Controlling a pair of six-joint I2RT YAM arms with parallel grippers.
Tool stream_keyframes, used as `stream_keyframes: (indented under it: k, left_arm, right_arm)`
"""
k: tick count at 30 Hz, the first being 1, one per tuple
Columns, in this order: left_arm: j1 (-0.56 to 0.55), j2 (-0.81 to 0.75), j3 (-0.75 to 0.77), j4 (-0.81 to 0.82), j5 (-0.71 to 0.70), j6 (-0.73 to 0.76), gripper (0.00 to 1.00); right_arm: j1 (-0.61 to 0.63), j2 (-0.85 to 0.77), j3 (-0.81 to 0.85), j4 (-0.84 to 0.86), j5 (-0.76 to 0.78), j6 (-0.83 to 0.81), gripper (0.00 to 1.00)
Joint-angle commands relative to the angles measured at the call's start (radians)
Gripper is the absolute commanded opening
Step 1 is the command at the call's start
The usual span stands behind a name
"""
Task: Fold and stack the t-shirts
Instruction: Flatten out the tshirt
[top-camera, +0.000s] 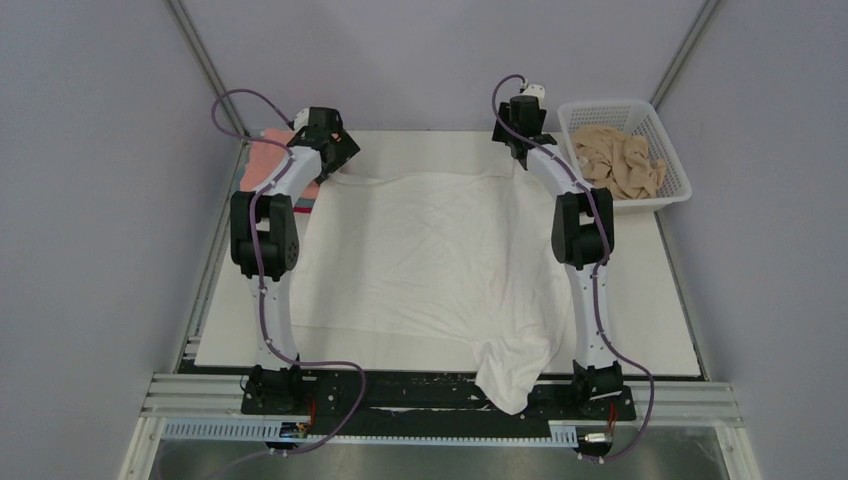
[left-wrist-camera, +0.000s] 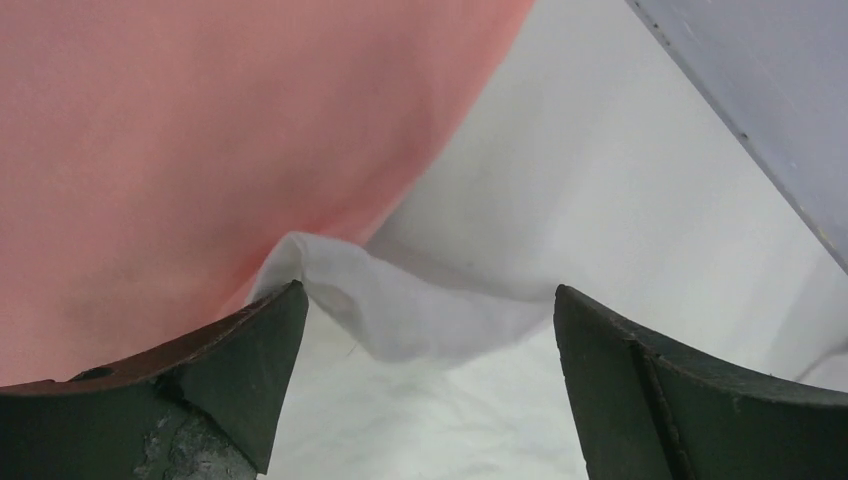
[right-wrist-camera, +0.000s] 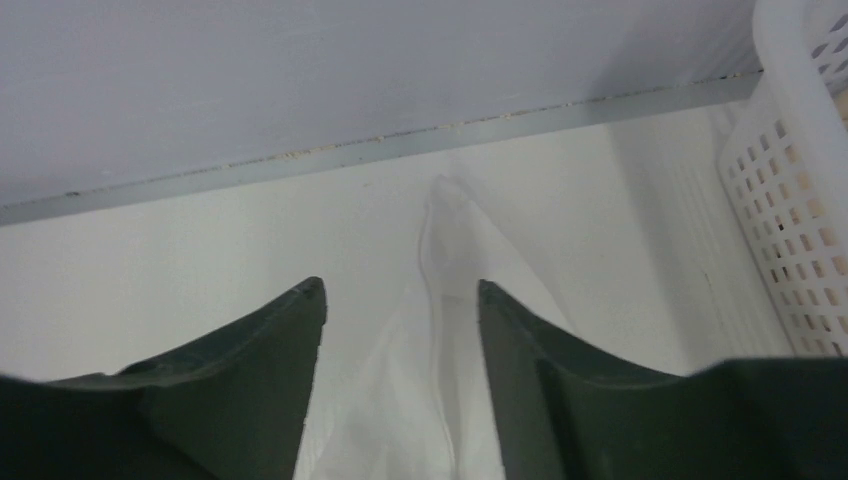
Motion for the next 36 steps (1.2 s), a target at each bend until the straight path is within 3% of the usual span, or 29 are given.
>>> stream_keyframes:
  k: [1, 8, 11, 14, 21, 26, 30, 32, 36]
  left_arm:
    - [-0.011, -0.213, -0.116, 0.116, 0.088, 0.032, 1.0]
    - [-0.078, -0.374, -0.225, 0.017, -0.015, 0.098, 1.0]
    - [-0.102, -0.437, -0.289, -0.005, -0.057, 0.112, 1.0]
    - [-0.111, -0.474, -0.389, 0.009, -0.001, 0.111, 1.0]
    - [-0.167, -0.54, -0.709, 0.212, 0.176, 0.09, 1.0]
    - [-0.193, -0.52, -0.81, 0.209, 0.178, 0.073, 1.0]
    - [-0.194, -0.527, -0.911, 0.206, 0.163, 0.058, 1.0]
    - [-0.194, -0.532, -0.946, 0.197, 0.143, 0.054, 1.0]
    - [-0.194, -0.525, -0.972, 0.184, 0.134, 0.05, 1.0]
  right_arm:
    - [0.004, -0.214, -0.122, 0.023, -0.098, 0.018, 0.99]
    - [0.005, -0.391, -0.429, 0.051, -0.206, 0.089, 1.0]
    - [0.004, -0.378, -0.466, 0.053, -0.269, 0.148, 1.0]
    - [0.004, -0.332, -0.458, 0.051, -0.348, 0.193, 1.0]
    - [0.004, -0.219, -0.366, 0.054, -0.385, 0.243, 1.0]
    - [0.004, -0.105, -0.269, 0.058, -0.372, 0.233, 1.0]
    - [0.009, 0.015, -0.1, 0.082, -0.367, 0.243, 1.0]
    - [0.016, 0.08, -0.016, 0.167, -0.36, 0.261, 1.0]
    - [0.024, 0.203, 0.134, 0.506, -0.397, 0.393, 1.0]
